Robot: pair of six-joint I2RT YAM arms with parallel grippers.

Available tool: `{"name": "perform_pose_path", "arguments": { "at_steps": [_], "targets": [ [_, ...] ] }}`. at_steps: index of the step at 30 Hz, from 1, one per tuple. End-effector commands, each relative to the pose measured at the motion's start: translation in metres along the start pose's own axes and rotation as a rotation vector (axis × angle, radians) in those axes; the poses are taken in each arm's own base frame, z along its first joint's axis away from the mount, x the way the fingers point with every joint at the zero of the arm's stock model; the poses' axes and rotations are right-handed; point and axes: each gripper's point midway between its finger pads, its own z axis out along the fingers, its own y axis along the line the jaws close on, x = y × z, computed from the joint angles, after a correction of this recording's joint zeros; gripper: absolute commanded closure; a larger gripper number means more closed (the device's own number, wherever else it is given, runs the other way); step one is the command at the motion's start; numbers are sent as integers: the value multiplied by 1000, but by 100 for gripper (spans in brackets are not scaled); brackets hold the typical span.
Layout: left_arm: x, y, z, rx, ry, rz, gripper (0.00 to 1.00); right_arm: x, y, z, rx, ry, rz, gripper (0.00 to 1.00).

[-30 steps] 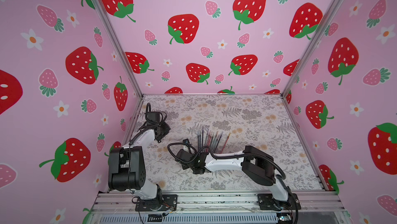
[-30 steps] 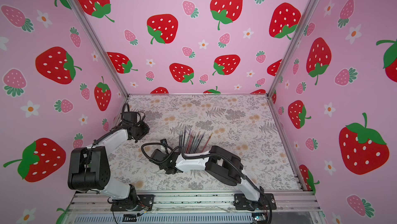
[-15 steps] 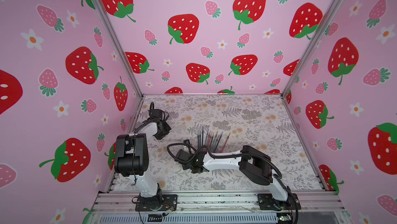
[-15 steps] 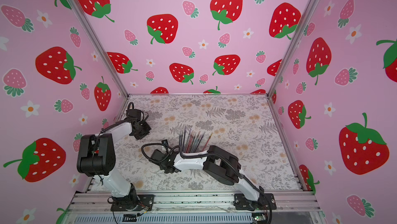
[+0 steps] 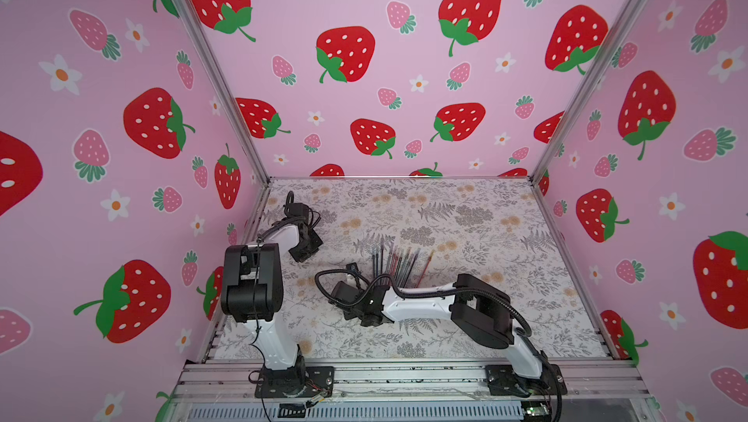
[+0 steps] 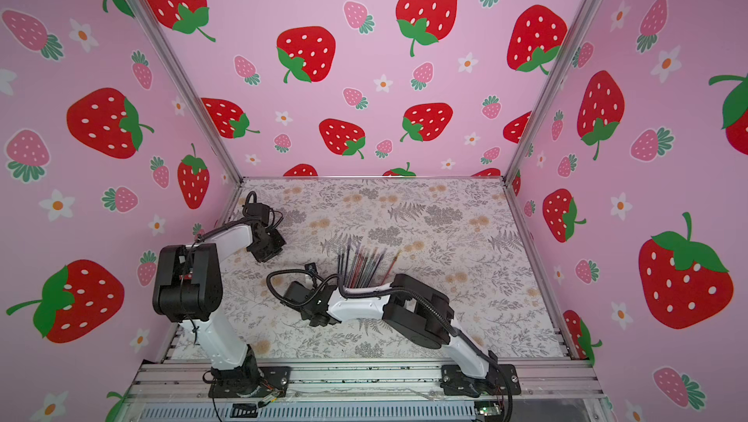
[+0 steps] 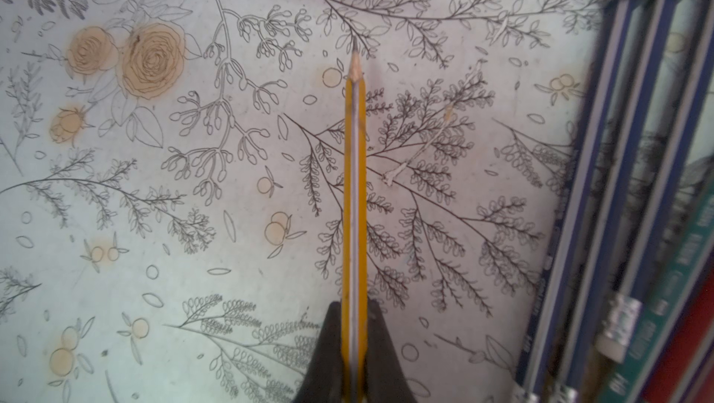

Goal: Remove the protective cover of the pencils
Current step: Place the pencil at the center of the board, then place the protective sleeve at the center of the board.

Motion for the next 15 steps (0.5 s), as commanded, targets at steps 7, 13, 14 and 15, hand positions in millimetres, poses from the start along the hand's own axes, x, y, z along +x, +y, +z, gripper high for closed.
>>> {"name": "perform_pose_path", "arguments": {
  "at_steps": [7,13,14,15],
  "targets": [
    [-2,2,-4,-34,7,12,100,16,-19,9,69,46,1,83],
    [-2,2,-4,-34,9,14,97,4,-16,1,58,14,-4,80],
    [-2,2,-3,-35,11,16,97,1,-14,0,49,5,-6,78],
    [-2,2,-3,-34,12,14,96,-1,-12,-2,41,0,-9,77]
  ]
}}
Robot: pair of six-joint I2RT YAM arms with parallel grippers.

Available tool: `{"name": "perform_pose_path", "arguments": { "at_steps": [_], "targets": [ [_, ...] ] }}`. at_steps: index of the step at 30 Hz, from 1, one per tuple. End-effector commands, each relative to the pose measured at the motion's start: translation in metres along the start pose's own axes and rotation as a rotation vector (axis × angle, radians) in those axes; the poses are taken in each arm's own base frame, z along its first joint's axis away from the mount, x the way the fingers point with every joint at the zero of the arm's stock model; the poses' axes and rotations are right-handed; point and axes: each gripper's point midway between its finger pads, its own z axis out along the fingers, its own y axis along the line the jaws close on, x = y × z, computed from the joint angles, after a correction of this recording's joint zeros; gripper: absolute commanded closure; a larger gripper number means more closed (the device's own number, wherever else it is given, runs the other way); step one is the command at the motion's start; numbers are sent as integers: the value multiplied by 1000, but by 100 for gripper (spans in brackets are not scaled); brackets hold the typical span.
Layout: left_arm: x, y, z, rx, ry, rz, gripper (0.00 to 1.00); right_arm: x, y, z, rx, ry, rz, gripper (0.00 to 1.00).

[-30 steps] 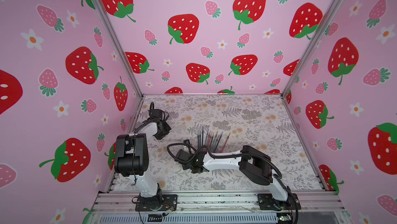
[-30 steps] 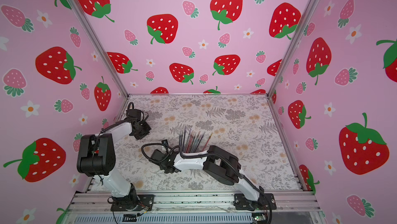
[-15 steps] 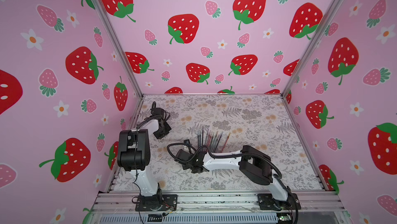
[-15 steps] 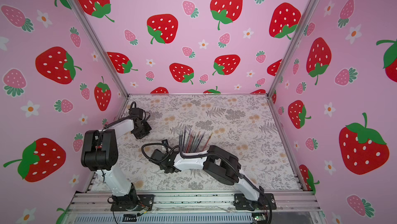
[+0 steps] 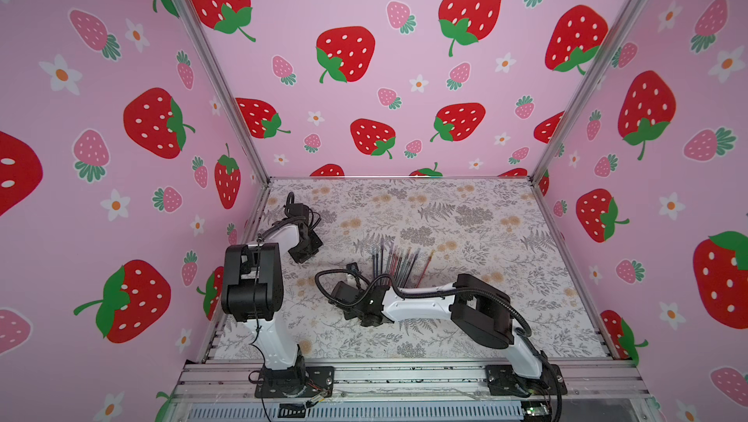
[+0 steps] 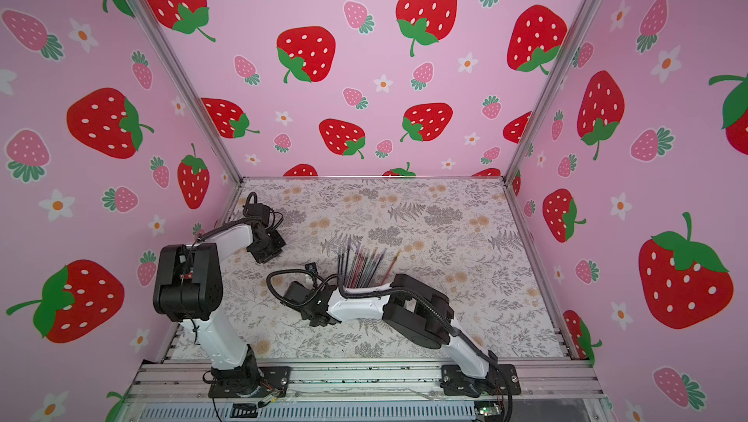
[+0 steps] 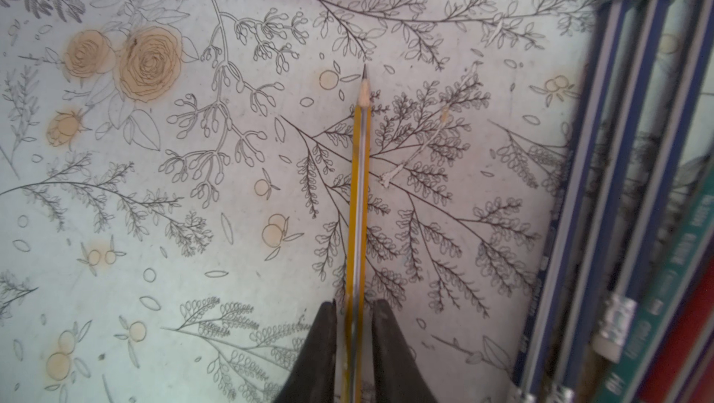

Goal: Remove the protective cover of the pencils
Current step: Place the protective sleeve at the center of the board.

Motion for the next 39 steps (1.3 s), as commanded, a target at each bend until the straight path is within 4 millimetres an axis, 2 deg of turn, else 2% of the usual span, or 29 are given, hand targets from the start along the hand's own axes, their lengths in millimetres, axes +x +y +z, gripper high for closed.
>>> {"name": "perform_pose_path", "arguments": {
  "at_steps": [1,4,6,9,12,14,16,21,22,23,25,39],
  "targets": [
    [-4,0,-3,-22,-1,12,96,-3,-9,-4,31,-4,-11,75],
    [-4,-1,-3,-22,2,12,96,-14,-4,-10,16,-26,-24,71],
    [-4,0,-3,-22,3,12,90,-21,0,-15,3,-42,-34,70],
    [-3,-3,-1,-10,10,13,89,-34,3,-26,-8,-83,-48,70],
    [-2,-27,-5,33,-14,78,89,-47,-3,-40,11,-130,-58,68],
    [0,-35,-11,-18,-42,137,87,-53,-11,-48,37,-160,-62,66],
    [5,-43,-10,4,-32,153,86,-57,-20,-54,62,-179,-53,65],
    [4,-37,-3,-1,8,130,86,-55,-57,-49,134,-164,13,66],
    [4,-37,-2,0,11,128,85,-52,-59,-48,136,-150,19,67],
    [4,-36,-1,-2,15,126,84,-58,-75,-41,163,-134,51,68],
    [5,-36,1,-7,27,129,81,-57,-82,-37,175,-115,66,71],
    [8,-33,6,-22,60,129,77,-46,-90,-33,187,-105,55,70]
  ]
}}
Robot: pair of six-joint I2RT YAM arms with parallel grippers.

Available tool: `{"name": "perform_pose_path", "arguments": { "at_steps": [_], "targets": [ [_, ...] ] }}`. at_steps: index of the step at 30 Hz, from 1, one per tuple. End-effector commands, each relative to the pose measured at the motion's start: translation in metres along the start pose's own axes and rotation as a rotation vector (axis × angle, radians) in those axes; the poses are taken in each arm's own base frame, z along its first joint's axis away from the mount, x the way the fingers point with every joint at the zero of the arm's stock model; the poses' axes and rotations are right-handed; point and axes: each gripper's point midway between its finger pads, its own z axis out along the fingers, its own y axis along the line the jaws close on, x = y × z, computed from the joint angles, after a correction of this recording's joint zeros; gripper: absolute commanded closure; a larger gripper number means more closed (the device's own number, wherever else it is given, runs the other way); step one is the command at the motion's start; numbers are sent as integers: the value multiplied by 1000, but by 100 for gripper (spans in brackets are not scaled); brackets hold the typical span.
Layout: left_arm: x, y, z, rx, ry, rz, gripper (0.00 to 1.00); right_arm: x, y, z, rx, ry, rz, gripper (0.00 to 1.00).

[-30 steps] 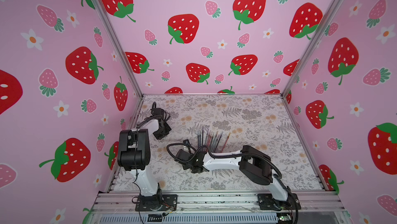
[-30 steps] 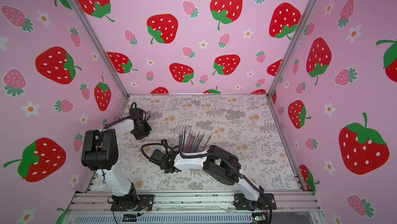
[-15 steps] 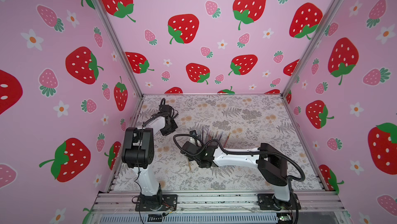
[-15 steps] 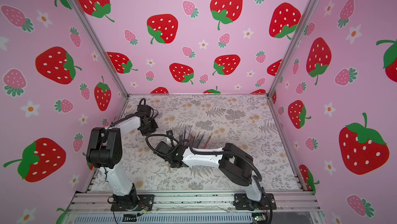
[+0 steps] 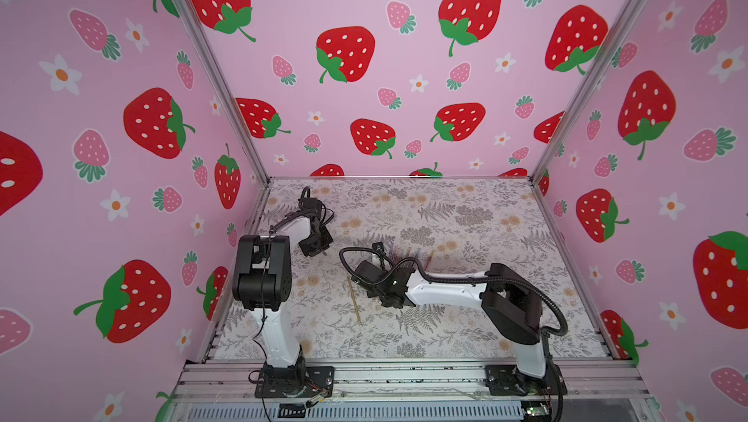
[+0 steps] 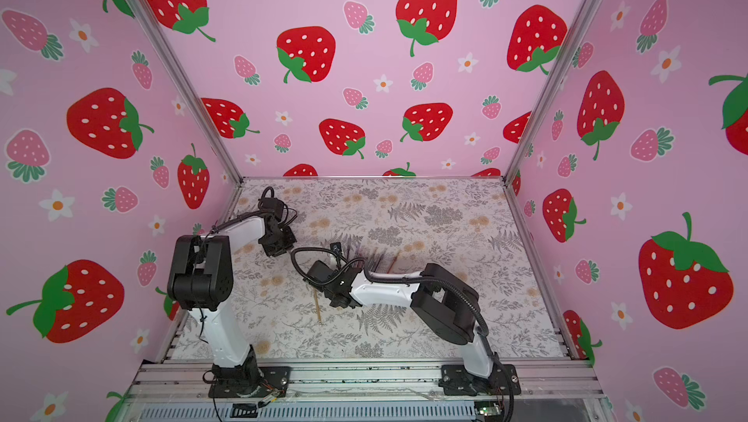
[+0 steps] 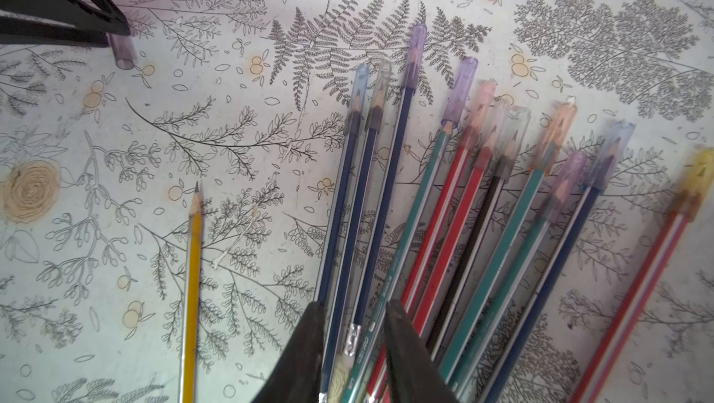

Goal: Remove the protective cover of the pencils
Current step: Place the protective sleeve at the center of the board, then pick up the pencil from the center of the board.

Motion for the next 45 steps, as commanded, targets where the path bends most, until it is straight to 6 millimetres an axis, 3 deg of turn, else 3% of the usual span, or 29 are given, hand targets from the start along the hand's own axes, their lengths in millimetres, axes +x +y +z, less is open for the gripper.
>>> {"name": "perform_pose_path", "arguments": {
  "at_steps": [1,9,22,34,45],
  "targets": [
    [-1,2,-3,-10,10,-1,77,4,-4,1,21,4,3,70],
    [-7,-5,-10,32,-21,2,70,3,-1,6,32,3,-14,70],
    [-10,-19,-62,148,-106,7,63,3,5,26,29,58,-14,74],
    [7,-1,-94,228,-196,-29,60,6,11,40,28,88,-19,79],
    [15,9,-101,260,-231,-54,58,15,16,51,21,127,-19,82]
  ]
}}
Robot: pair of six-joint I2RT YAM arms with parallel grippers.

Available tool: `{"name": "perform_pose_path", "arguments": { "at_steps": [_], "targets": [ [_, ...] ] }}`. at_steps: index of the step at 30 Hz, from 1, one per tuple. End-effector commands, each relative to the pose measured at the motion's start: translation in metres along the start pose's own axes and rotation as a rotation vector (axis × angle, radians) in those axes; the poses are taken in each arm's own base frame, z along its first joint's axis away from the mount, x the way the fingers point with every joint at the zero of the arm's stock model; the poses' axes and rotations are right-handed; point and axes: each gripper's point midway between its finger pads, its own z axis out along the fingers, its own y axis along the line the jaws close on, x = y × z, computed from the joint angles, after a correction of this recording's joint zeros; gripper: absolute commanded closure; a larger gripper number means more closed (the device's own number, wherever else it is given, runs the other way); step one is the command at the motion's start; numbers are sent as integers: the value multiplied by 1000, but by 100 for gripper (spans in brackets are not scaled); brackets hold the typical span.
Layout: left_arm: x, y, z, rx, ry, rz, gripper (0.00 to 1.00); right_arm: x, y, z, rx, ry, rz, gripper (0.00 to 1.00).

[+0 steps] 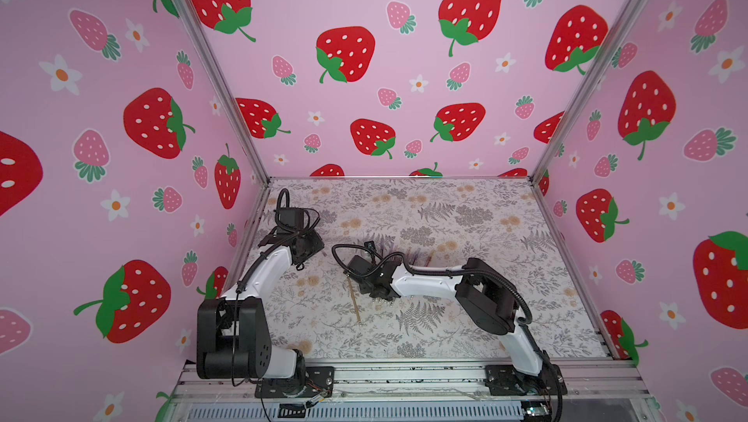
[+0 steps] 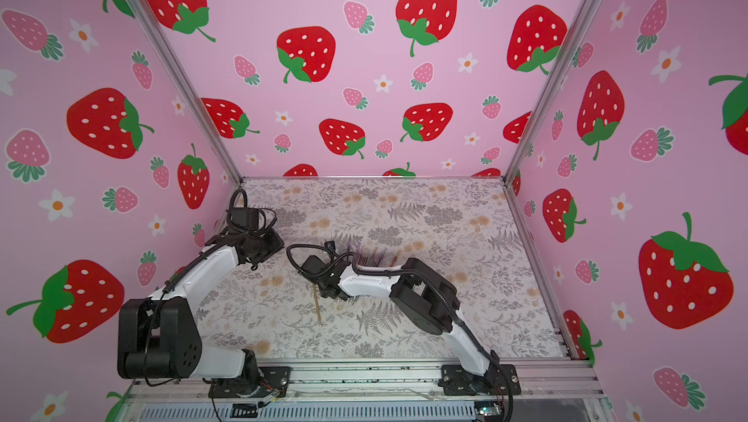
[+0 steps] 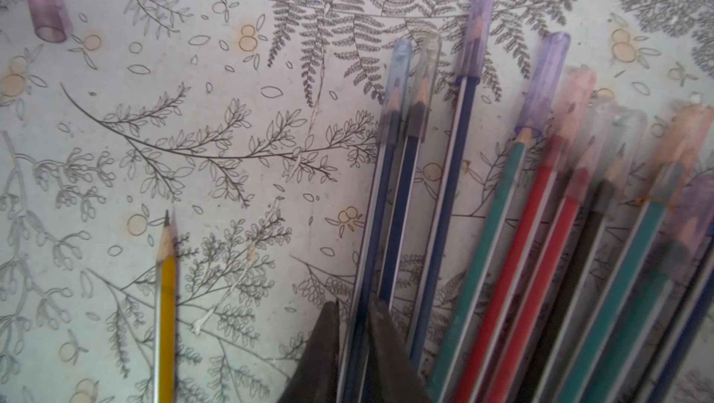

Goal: Remove the protective cover of the pencils
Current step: Pick up the pencil from the center of the board.

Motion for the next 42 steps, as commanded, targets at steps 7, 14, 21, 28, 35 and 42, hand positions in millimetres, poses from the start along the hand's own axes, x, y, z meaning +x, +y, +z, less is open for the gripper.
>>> {"name": "perform_pose_path", "arguments": {
  "at_steps": [7,14,21,28,35,42],
  "targets": [
    [2,0,-6,33,-13,-16,57,15,-10,13,48,62,22,82],
    [5,3,-14,42,-31,-22,56,27,-20,16,94,95,41,78],
    [3,9,-21,62,-77,-54,53,30,-21,19,105,100,43,72],
    [4,3,-32,134,-102,-57,43,34,-18,25,103,114,40,77],
    [8,-3,-36,185,-99,-58,42,35,-16,25,94,119,41,89],
    [13,-9,-41,255,-132,-55,39,37,-7,23,38,136,18,95]
  ]
}}
